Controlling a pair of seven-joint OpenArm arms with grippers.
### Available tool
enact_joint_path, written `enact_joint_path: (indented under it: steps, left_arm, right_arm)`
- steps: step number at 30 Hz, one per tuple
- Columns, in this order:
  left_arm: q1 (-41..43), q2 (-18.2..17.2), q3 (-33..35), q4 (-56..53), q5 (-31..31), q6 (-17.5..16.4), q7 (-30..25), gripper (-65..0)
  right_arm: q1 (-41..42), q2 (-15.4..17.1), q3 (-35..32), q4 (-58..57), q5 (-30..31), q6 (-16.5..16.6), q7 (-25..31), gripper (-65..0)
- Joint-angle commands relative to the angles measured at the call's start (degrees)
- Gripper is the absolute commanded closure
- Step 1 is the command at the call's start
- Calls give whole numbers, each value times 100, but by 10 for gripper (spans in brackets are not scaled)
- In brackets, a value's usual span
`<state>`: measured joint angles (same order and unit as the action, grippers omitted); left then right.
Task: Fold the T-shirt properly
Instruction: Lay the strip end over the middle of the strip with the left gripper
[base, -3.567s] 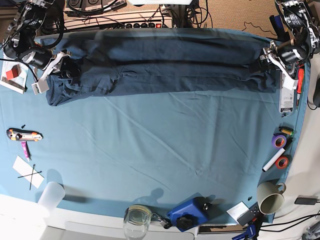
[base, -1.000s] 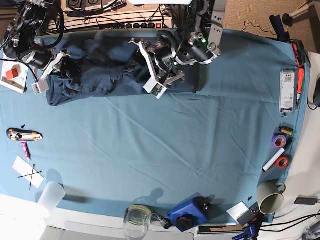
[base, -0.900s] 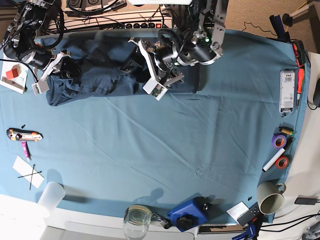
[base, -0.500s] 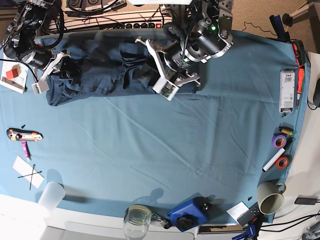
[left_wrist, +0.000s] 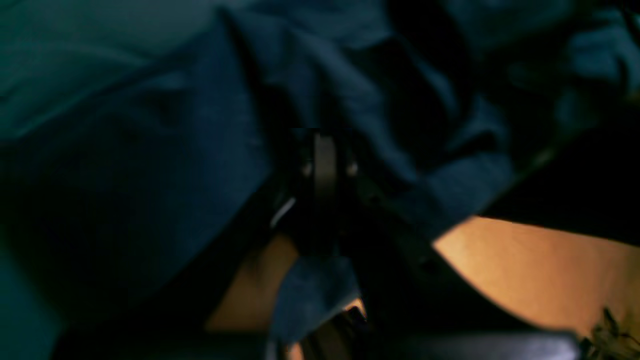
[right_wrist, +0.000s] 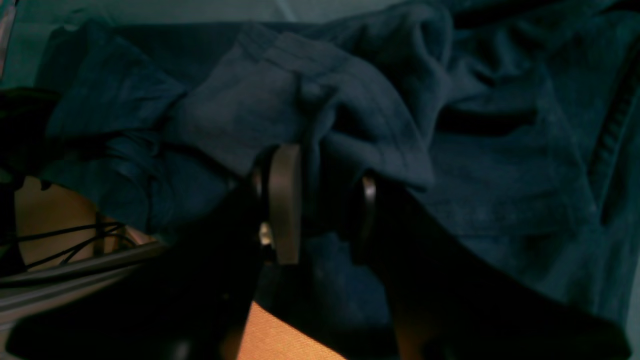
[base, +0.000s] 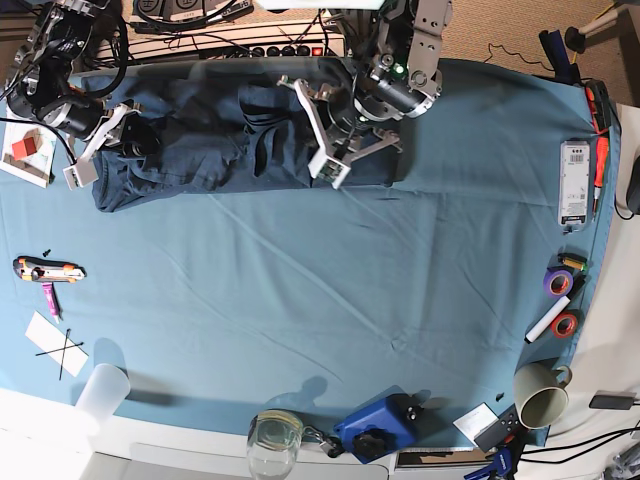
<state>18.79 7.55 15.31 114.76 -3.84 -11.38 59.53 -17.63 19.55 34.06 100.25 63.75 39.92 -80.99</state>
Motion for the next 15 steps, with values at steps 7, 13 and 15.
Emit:
enact_joint_path:
  steps: [7,13,15]
  left_arm:
    - [-92,101,26,111,72,13,68,0]
    - [90,96,26,109,575,407,216,0]
    - [90,96,28,72,509,385,216,0]
  right_arm:
    - [35,109,50,101,133,8,125,-160]
    - [52,107,50,101,131,8,197,-160]
    - [66,107,50,101,133,8,203,-160]
